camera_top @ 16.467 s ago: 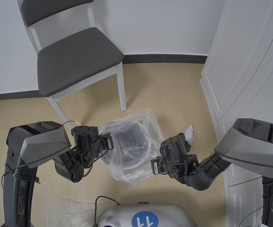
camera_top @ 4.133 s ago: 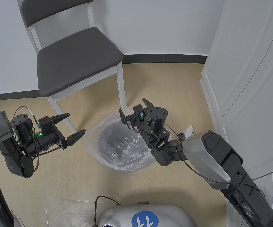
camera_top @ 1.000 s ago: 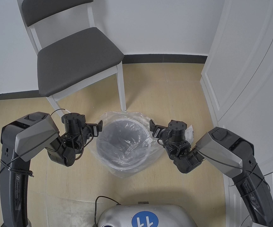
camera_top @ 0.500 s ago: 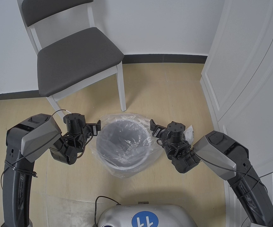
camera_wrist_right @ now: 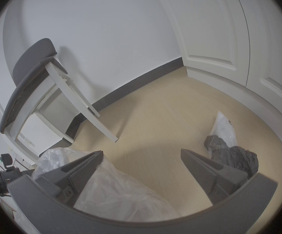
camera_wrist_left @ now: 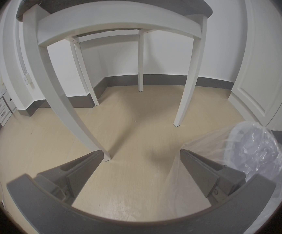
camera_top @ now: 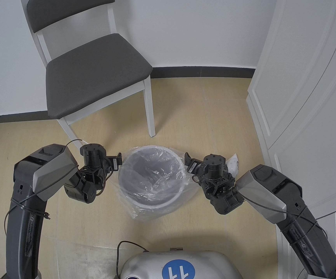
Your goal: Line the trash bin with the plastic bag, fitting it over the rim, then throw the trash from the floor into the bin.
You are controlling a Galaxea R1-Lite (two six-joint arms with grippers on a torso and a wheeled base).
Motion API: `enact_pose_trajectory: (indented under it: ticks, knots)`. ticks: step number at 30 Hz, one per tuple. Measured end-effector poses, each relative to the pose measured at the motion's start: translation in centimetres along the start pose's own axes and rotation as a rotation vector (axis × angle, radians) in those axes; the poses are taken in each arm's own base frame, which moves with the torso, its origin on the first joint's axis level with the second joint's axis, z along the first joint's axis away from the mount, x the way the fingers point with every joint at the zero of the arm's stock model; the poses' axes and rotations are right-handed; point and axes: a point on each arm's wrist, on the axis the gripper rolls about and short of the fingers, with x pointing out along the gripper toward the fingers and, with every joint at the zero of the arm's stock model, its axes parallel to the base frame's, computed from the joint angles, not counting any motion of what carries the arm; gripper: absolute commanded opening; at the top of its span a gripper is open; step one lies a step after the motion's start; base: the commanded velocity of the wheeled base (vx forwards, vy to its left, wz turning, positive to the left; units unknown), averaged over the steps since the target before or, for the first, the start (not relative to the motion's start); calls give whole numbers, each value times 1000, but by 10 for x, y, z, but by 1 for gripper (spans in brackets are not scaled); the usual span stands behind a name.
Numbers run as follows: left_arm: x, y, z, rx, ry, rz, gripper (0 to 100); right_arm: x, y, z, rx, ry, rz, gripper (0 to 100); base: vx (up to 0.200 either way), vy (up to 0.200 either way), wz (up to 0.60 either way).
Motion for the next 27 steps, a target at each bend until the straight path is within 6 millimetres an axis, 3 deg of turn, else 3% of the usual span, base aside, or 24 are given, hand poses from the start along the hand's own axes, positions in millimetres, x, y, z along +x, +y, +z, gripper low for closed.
enact_pose_trajectory:
  ticks: [8,13,22,27]
  knots:
    - [1,7,-3,2,23,16,100,1,-5,-2,9,24,-22,100,0,0,0]
    - [-5,11,6,0,15,23,100,-1,0,9,24,7,-25,100,0,0,0]
    - [-39,16,23,15,54,-52,100,-17,10,42,11,14,-28,100,0,0,0]
    - [-54,19,31,19,66,-91,100,-30,9,48,-36,110,-65,100,0,0,0]
